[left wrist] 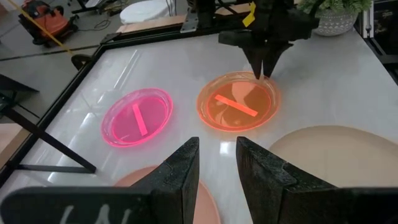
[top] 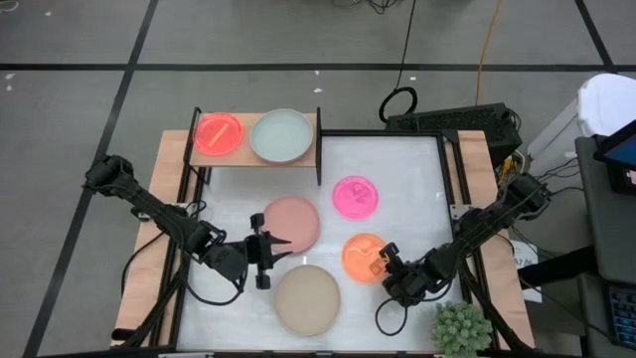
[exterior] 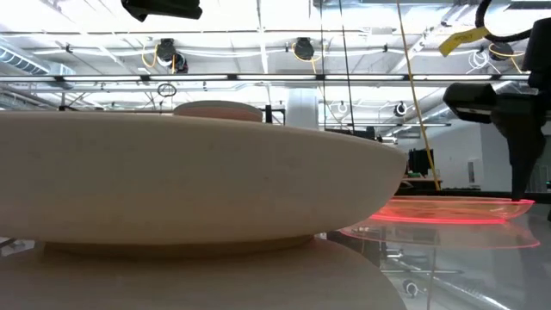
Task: Place and stack plates onto a shelf
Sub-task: Stack the small orange plate on top of the small orange plates
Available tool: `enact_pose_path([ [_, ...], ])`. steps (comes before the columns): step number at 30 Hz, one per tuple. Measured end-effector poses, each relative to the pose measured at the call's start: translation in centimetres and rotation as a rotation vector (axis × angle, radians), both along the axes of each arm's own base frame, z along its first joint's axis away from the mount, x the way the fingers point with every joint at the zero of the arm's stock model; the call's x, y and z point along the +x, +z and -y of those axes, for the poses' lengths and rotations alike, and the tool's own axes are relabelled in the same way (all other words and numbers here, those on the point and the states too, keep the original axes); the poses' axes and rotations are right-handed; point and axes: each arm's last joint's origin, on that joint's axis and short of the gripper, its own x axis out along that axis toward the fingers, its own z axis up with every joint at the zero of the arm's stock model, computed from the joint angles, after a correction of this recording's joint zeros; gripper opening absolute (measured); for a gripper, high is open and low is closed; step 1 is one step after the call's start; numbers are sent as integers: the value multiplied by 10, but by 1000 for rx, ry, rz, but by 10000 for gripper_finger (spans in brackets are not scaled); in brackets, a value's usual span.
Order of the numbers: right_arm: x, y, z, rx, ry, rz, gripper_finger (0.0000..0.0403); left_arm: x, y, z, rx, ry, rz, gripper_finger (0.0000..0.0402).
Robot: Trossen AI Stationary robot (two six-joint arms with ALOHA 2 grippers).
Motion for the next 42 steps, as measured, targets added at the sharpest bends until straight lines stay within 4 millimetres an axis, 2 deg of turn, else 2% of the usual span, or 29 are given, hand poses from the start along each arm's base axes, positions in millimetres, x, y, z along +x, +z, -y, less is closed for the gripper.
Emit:
enact_pose_path([
  [7,-4,-12,4,3,27,59,50,0,0,0,-2,1,1,113],
  [13,-3,-14,4,-11,40,77,7,0,0,0,-2,1,1,113],
  [21,-3,-12,5,-45,39,107,1,0,0,0,-9,6,3,113],
  [33,1,17,2,-41,99,205,0,0,0,0,18,-7,-3,113],
  [38,7,35,-2,-76,140,272,0,0,0,0,22,-12,-5,113],
  [42,13,55,-6,-86,213,329,0,1,-1,2,48,-107,-37,115],
])
